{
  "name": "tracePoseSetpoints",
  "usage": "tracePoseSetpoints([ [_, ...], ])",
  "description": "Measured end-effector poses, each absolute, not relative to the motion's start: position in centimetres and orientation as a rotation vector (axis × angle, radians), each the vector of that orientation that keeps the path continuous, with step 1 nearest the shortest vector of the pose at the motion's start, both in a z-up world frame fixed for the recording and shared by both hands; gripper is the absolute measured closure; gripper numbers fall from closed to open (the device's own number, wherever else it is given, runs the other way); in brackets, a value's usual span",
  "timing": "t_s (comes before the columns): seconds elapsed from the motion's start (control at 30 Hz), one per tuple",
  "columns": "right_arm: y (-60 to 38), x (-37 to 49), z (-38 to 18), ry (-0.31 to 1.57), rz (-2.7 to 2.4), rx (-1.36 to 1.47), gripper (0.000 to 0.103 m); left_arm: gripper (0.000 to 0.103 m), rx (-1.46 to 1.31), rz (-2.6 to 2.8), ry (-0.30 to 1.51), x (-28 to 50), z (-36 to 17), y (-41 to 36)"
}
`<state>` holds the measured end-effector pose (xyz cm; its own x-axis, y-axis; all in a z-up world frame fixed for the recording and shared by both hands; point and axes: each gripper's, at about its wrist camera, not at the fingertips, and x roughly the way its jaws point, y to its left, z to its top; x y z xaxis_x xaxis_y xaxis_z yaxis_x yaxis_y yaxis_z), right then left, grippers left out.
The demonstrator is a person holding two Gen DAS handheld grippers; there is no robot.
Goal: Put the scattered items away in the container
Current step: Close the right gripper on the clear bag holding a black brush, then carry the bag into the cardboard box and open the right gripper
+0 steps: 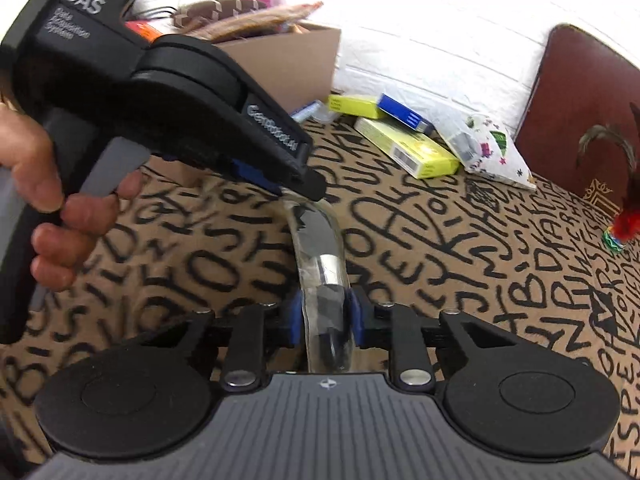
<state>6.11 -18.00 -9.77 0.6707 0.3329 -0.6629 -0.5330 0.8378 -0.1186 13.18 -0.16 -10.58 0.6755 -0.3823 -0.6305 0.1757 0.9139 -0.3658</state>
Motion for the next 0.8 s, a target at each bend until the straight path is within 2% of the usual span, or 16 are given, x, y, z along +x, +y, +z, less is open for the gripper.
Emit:
tracePoseSetpoints([
  [0.47,-13.2,3.6,-2.8,0.507,0.520,-0.356,0.080,0.090,-0.341,-0.346,0.542,9.6,-1.9,6.5],
  [0.8,-3.5,7.0,3.3,0.332,0.636,-0.373,0.080,0.091,-0.347,-0.192,0.357,10.7,5.1,17.6],
])
